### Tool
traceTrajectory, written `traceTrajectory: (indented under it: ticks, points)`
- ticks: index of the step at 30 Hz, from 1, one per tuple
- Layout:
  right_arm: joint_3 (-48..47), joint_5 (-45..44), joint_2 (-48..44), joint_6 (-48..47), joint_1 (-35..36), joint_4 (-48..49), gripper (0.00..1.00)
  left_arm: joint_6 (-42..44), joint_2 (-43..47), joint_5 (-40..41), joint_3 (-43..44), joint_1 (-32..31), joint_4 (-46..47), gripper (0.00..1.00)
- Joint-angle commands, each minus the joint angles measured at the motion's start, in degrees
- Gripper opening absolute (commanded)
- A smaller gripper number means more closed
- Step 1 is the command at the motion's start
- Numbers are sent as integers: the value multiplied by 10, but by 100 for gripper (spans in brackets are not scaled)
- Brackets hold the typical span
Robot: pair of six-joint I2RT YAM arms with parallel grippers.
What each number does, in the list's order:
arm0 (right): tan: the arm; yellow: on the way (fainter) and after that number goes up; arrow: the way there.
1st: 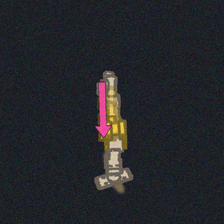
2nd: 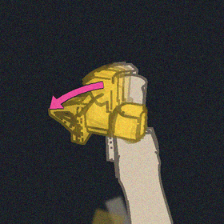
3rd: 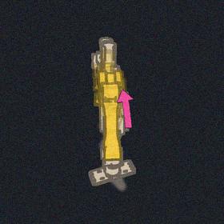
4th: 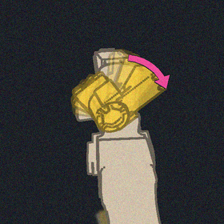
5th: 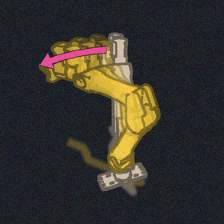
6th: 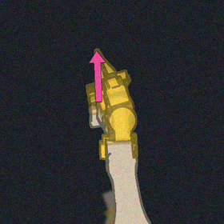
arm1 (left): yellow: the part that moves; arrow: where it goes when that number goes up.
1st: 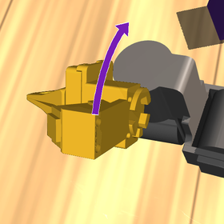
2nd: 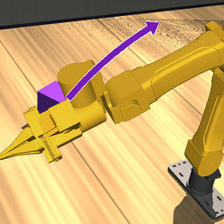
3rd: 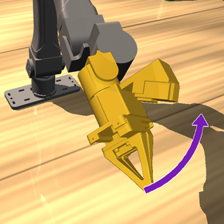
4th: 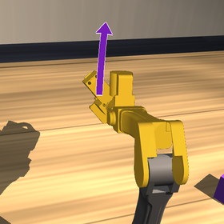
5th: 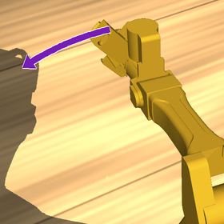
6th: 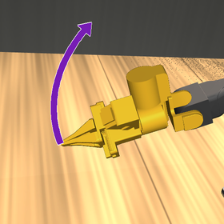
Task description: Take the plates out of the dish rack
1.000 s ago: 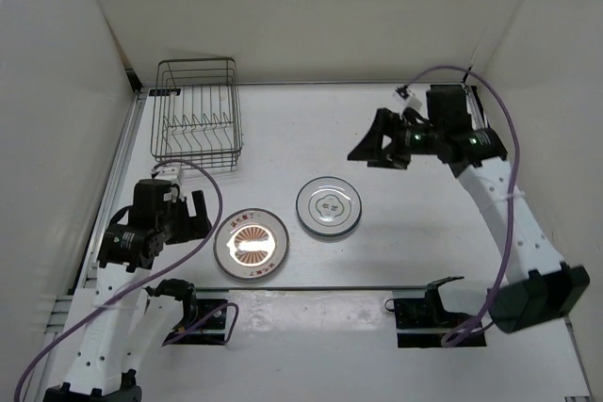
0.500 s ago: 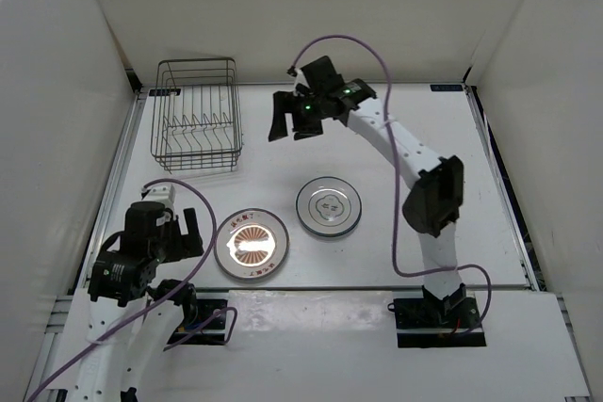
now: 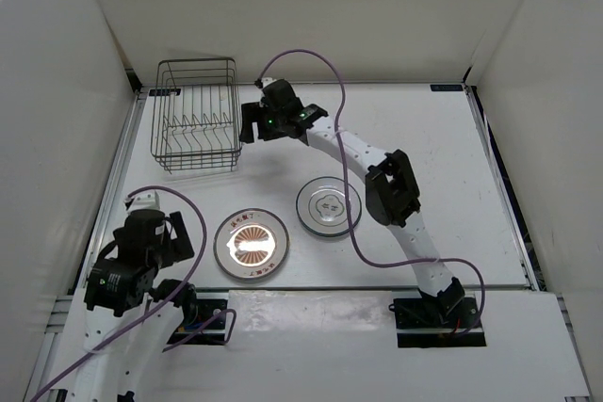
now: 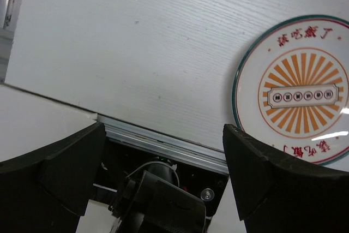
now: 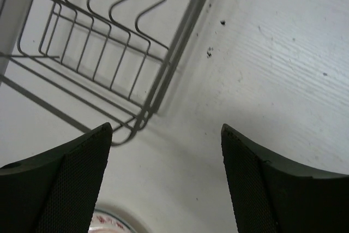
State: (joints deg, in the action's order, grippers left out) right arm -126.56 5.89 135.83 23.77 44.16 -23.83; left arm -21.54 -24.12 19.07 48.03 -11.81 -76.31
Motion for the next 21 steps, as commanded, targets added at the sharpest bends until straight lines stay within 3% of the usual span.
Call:
traceTrajectory:
  ticks: [1, 7, 13, 21]
  points:
    - [-59, -48, 26, 0, 20, 103, 82, -57, -17, 67, 11, -2, -24, 100]
    - [-83, -89, 69, 1, 36, 143, 75, -147, -21, 106, 0, -2, -62, 100]
    - [-101, -127, 124, 12, 43, 152, 69, -184, -1, 127, -29, -2, -60, 100]
    - [-98, -113, 156, 22, 46, 183, 61, -176, 9, 120, -44, -2, -44, 100]
